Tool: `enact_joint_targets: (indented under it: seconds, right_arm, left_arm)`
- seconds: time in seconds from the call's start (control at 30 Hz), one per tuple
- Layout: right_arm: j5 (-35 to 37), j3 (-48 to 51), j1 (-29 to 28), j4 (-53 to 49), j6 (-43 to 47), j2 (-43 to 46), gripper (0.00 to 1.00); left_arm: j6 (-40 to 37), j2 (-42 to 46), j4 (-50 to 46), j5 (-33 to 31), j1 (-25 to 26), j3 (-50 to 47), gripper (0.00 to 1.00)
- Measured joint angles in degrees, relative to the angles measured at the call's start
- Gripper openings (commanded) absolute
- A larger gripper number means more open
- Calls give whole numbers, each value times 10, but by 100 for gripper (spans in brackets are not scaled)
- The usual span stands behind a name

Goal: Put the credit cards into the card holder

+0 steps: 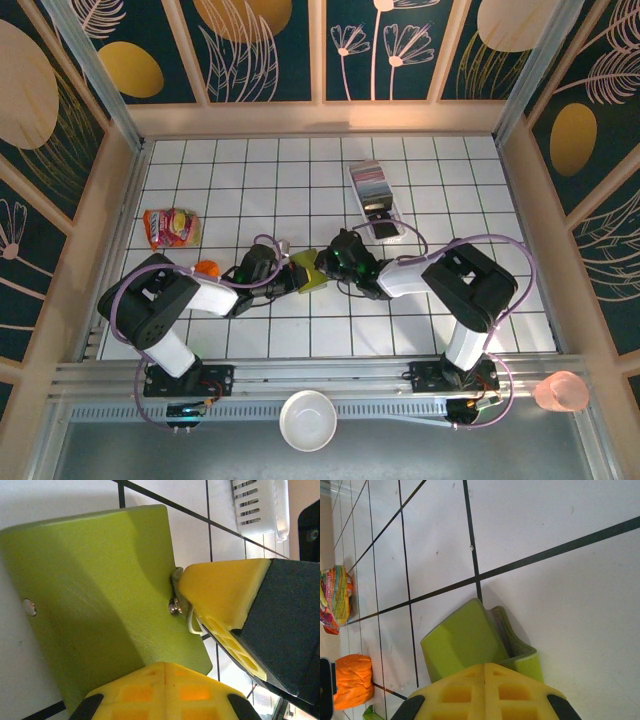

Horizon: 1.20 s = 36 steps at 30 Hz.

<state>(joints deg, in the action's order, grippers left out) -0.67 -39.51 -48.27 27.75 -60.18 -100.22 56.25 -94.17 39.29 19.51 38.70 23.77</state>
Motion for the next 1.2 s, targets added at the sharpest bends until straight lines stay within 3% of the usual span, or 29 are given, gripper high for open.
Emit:
enact_joint_targets:
  seconds: [0.57,1.2]
  right_arm:
    - [70,-12,-31,-27,18,-1,0]
    - [254,-58,-114,-103,48,-31,0]
  left_arm:
    - [2,-4,13,1,0,-4,0]
    - [41,-17,86,-1,-5,-33,0]
